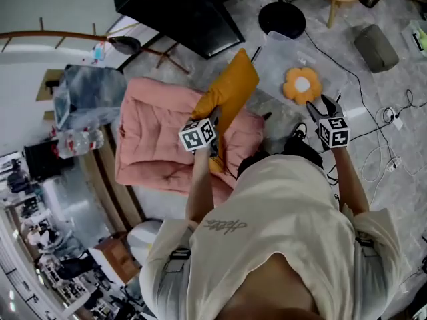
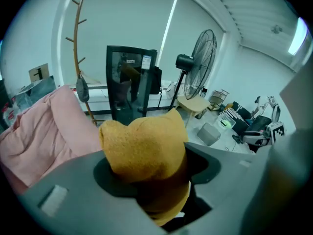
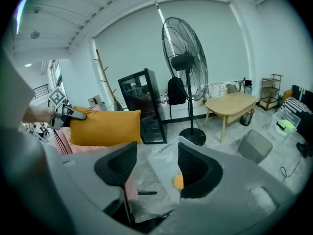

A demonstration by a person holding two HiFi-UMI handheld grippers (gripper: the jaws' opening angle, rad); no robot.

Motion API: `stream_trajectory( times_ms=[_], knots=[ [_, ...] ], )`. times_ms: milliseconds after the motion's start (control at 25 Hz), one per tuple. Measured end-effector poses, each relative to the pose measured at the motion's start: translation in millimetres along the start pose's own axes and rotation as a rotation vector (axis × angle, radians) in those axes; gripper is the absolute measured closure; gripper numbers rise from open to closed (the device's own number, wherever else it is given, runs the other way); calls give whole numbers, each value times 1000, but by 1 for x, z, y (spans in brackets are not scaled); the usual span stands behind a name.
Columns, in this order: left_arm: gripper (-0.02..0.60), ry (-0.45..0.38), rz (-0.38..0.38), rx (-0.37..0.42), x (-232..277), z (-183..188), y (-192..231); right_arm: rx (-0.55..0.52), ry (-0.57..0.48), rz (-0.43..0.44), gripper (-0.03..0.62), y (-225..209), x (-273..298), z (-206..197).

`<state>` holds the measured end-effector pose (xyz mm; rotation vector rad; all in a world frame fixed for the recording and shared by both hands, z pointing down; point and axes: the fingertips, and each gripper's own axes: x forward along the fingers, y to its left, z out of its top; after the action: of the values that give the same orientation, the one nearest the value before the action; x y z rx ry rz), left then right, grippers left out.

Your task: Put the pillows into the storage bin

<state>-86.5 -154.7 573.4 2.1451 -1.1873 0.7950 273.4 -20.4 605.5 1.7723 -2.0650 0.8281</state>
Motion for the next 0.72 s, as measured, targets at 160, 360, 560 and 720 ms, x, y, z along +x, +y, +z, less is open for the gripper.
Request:
stream_trajectory(
  times_ms=[160,360,560,720],
  knots=[
    [295,24,-45,78,31,17,-45,43,-12,-44,336,-41,-10,-10],
    [295,53,-81,133,66,30,-94,87,-33,-89,336,-89,-23,-14],
    [295,88,-110,174,94,34,-139,133,-41,-127,336,-128,-41,-22],
    [295,130,-130,205,117,31,-166,149,-41,-149,336,-151,-53,-34]
  ],
)
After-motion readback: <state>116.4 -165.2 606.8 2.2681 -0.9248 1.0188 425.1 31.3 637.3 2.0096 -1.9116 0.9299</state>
